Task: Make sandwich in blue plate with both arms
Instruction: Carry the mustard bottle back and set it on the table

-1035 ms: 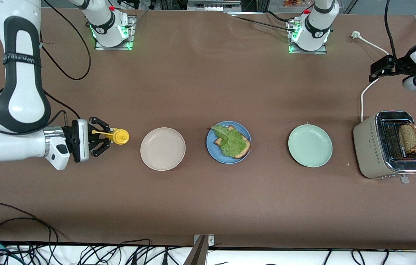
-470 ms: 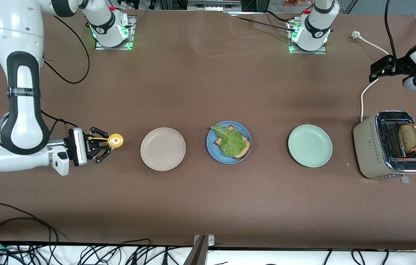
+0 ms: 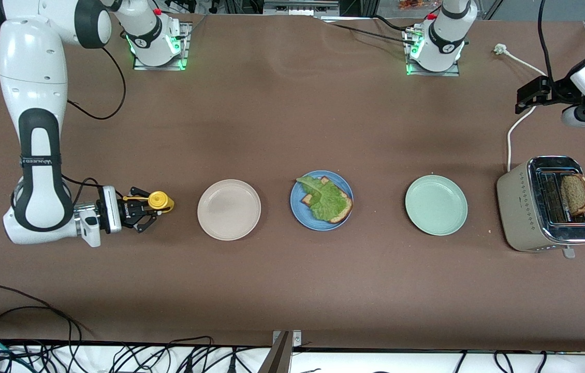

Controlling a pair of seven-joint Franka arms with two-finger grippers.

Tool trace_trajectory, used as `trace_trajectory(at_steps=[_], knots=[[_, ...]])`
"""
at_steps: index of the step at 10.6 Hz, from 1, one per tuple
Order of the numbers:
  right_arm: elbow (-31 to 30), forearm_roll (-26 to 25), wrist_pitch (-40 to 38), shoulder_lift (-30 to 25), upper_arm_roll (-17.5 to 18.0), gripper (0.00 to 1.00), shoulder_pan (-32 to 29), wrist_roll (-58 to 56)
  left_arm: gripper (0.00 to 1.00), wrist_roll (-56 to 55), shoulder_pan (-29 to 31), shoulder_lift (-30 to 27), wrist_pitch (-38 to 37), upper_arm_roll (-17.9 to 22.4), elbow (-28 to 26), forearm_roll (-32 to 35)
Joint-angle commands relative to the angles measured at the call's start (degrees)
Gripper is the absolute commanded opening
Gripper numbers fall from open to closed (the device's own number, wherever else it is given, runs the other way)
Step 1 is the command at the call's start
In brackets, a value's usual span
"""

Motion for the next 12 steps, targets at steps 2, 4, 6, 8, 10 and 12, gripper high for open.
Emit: trace_trajectory(at_steps=[2,4,6,8,10,12], knots=[[1.78,5.42,-0.79,5.44,1.12,0.04,-1.44,-7.29,1.00,-0.02,0.15,0.44,-1.46,-0.57,1.51,1.71],[1.78,6.66,-0.79,7.11,1.90,0.07,-1.70,-9.31,1.00,0.07,0.67,1.49,-1.80,-0.48,1.42,1.71],[1.69,9.64,-1.31,9.04,2.17,0.10,-1.97,-10.73,1.00,0.16,0.76,1.50,-1.89,-0.48,1.42,1.71],[1.69,10.01,-1.40,9.23,2.17,0.22,-2.23,-10.82,1.00,0.25,0.85,1.59,-1.89,-0.31,1.42,1.71],[1.69,10.01,-1.40,9.14,2.08,0.56,-2.32,-10.38,1.00,0.16,0.85,1.59,-1.89,-0.22,1.42,1.71],[1.69,9.66,-0.88,9.05,1.47,1.00,-2.41,-10.64,1.00,0.25,1.11,1.67,-1.89,-0.22,1.24,1.71]])
